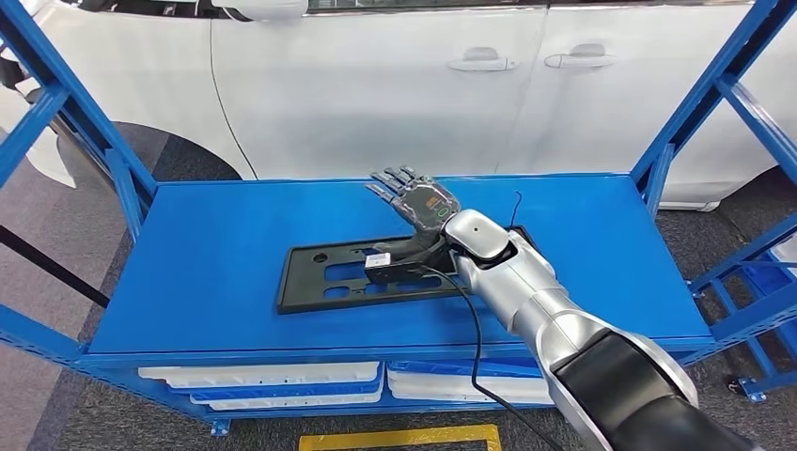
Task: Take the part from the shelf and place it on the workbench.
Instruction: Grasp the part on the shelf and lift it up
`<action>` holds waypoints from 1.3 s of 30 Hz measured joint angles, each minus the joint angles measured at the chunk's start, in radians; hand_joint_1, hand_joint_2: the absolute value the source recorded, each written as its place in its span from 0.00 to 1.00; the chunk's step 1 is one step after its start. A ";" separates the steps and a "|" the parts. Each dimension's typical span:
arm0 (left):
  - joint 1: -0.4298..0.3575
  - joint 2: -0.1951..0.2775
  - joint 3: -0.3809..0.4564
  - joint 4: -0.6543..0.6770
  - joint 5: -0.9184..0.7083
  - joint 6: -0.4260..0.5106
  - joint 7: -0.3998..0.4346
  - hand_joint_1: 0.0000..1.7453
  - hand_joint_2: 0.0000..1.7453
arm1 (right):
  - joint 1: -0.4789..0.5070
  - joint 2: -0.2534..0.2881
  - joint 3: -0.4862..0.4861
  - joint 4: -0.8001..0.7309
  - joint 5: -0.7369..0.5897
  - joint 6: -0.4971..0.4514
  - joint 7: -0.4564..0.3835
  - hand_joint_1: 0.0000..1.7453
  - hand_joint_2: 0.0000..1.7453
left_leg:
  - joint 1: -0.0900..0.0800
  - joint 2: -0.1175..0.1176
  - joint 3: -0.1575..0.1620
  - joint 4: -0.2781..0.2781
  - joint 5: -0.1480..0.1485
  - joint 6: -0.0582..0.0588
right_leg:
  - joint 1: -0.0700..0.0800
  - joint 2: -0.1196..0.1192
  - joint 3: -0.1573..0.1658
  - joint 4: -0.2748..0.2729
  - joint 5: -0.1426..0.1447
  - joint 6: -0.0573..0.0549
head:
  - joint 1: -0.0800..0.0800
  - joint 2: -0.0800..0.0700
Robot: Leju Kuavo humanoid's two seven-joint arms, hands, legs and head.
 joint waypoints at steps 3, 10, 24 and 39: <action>-0.001 0.000 0.000 0.000 0.001 -0.001 0.004 0.00 0.00 | 0.000 -0.001 0.000 -0.014 -0.008 -0.002 0.002 0.00 0.00 | -0.001 -0.001 -0.012 0.021 -0.007 -0.017 | -0.003 0.000 0.084 -0.175 0.073 -0.004 | 0.000 0.000; 0.001 0.000 0.000 0.000 0.005 0.001 0.003 0.00 0.00 | 0.013 -0.008 0.000 -0.074 -0.038 -0.015 -0.011 0.00 0.00 | 0.004 -0.001 -0.061 0.129 -0.090 -0.055 | 0.000 0.001 0.069 -0.204 0.105 -0.055 | 0.000 0.000; 0.000 0.003 0.000 0.000 0.001 0.000 -0.002 0.00 0.00 | 0.082 -0.046 0.000 -0.201 -0.053 -0.015 -0.014 0.00 0.00 | -0.010 0.006 0.068 -0.013 -0.054 0.000 | 0.011 -0.002 0.006 -0.185 0.139 -0.018 | 0.000 0.000; 0.001 -0.001 -0.003 0.000 -0.011 0.010 -0.004 0.00 0.00 | 0.146 -0.076 0.001 -0.269 -0.038 0.038 0.018 0.00 0.00 | 0.000 0.010 -0.022 0.031 -0.031 -0.042 | 0.004 -0.003 0.122 -0.228 0.071 -0.040 | 0.000 0.000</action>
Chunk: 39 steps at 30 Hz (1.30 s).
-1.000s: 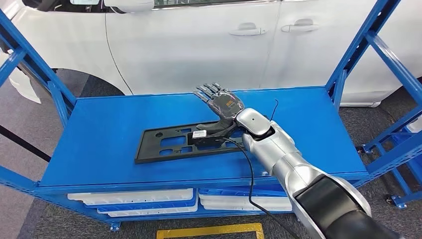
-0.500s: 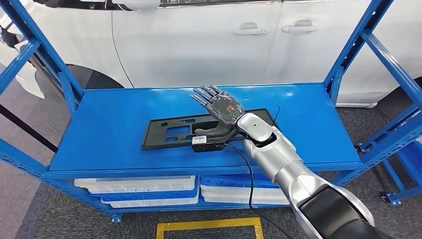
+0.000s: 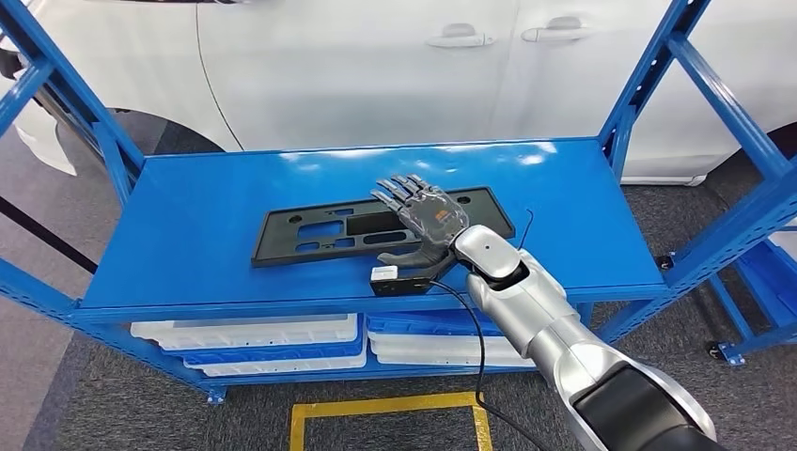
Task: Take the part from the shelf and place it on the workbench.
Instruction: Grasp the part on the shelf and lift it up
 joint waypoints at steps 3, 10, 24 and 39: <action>0.001 0.000 0.000 0.000 0.000 0.000 0.000 0.00 0.00 | -0.002 0.000 0.000 0.002 0.001 0.000 0.000 0.00 0.00 | 0.003 -0.001 -0.082 0.179 -0.084 -0.011 | 0.000 -0.001 0.000 -0.004 0.003 -0.011 | 0.000 0.000; 0.000 0.001 0.000 0.000 0.001 0.000 0.000 0.00 0.00 | -0.023 0.002 0.013 0.051 0.068 0.030 0.050 0.00 0.00 | -0.005 -0.004 -0.003 0.009 0.039 0.013 | 0.007 0.002 0.011 -0.003 -0.006 -0.007 | 0.000 0.000; -0.011 -0.004 -0.016 0.001 0.003 -0.006 0.013 0.00 0.00 | -0.095 0.009 0.025 0.266 0.024 0.235 0.020 0.00 0.00 | 0.000 -0.006 0.012 -0.027 0.032 0.028 | -0.010 -0.001 -0.049 0.096 -0.018 0.038 | 0.000 0.000; -0.007 -0.004 -0.019 0.001 0.018 -0.004 0.002 0.00 0.00 | -0.121 0.041 0.043 0.282 0.023 0.184 0.097 0.00 0.00 | 0.000 -0.006 -0.011 0.100 -0.038 -0.001 | 0.004 0.001 -0.039 0.027 0.020 -0.012 | 0.000 0.000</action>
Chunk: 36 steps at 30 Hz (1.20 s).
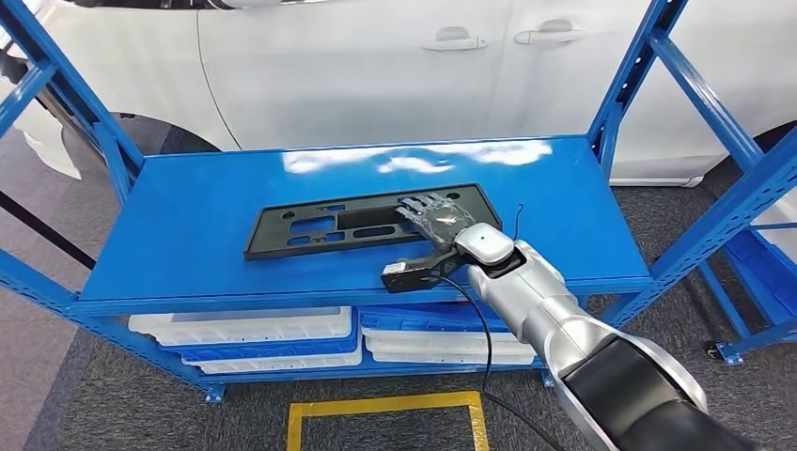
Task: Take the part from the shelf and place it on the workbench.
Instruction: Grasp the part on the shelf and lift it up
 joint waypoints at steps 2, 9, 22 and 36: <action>-0.002 0.001 0.000 0.000 0.000 0.001 -0.001 0.00 0.00 | -0.003 0.002 0.002 -0.001 0.001 -0.004 0.004 0.00 0.00 | -0.006 0.000 0.050 -0.097 0.025 0.011 | 0.002 0.000 -0.002 0.000 0.004 0.007 | 0.000 0.000; -0.001 -0.001 -0.001 0.000 -0.001 -0.001 -0.002 0.00 0.00 | -0.003 0.006 0.006 -0.006 -0.001 -0.026 0.020 0.00 0.50 | -0.002 0.004 0.059 -0.148 0.056 0.041 | 0.005 0.000 -0.063 0.125 -0.075 0.038 | 0.000 0.000; 0.003 -0.001 -0.005 0.000 0.000 -0.001 -0.001 0.00 0.00 | 0.006 0.000 0.075 -0.027 0.137 -0.068 0.181 0.00 1.00 | -0.002 0.003 0.014 -0.075 0.023 -0.006 | -0.007 0.001 0.004 0.008 -0.012 0.008 | 0.000 0.000; 0.007 -0.002 -0.006 0.000 0.012 0.013 -0.003 0.00 0.00 | -0.049 0.013 0.244 0.034 0.218 -0.055 0.439 0.00 1.00 | -0.010 0.002 0.049 -0.119 0.036 0.026 | -0.001 -0.001 -0.004 0.000 0.004 0.028 | 0.000 0.000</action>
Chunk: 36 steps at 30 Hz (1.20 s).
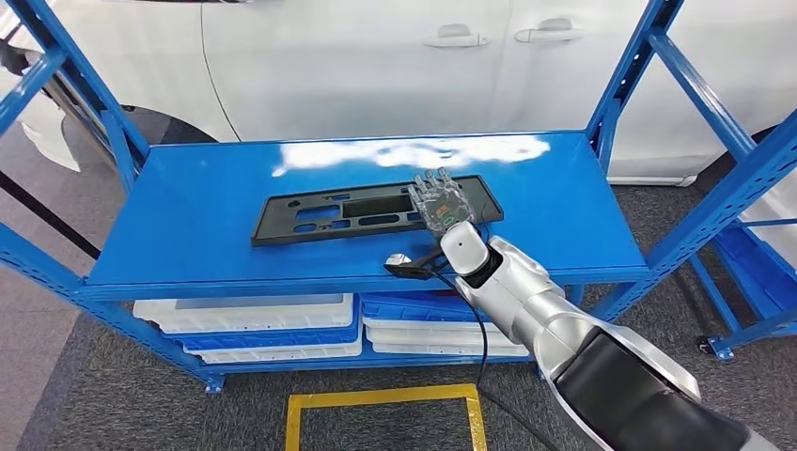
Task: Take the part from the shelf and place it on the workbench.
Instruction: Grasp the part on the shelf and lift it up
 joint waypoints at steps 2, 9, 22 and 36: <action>0.000 -0.002 0.000 0.000 0.000 0.000 0.000 0.00 0.00 | -0.007 0.000 0.011 0.013 0.001 -0.011 0.020 0.00 1.00 | 0.005 0.001 0.004 -0.016 0.013 0.010 | 0.000 0.000 -0.019 0.042 -0.031 0.009 | 0.000 0.000; 0.002 -0.004 -0.001 0.000 0.000 -0.001 0.000 0.00 0.00 | -0.006 -0.001 0.035 0.048 -0.001 -0.043 0.047 0.00 1.00 | 0.005 0.001 -0.002 -0.008 0.013 0.012 | -0.008 -0.001 -0.064 0.153 -0.052 0.021 | 0.000 0.000; -0.021 -0.006 -0.044 0.000 -0.045 -0.025 0.035 0.00 0.00 | -0.027 0.053 -0.036 0.105 -0.072 0.045 -0.020 0.00 1.00 | 0.011 0.001 -0.140 0.291 -0.120 -0.044 | -0.003 0.002 -0.001 0.003 -0.006 -0.032 | 0.000 0.000; -0.043 -0.022 -0.061 0.001 -0.029 -0.003 0.039 0.00 0.00 | -0.022 0.174 -0.129 0.163 -0.122 -0.033 -0.141 0.00 1.00 | 0.005 0.002 -0.001 -0.021 0.021 0.015 | -0.002 0.003 -0.114 0.247 -0.125 0.012 | 0.000 0.000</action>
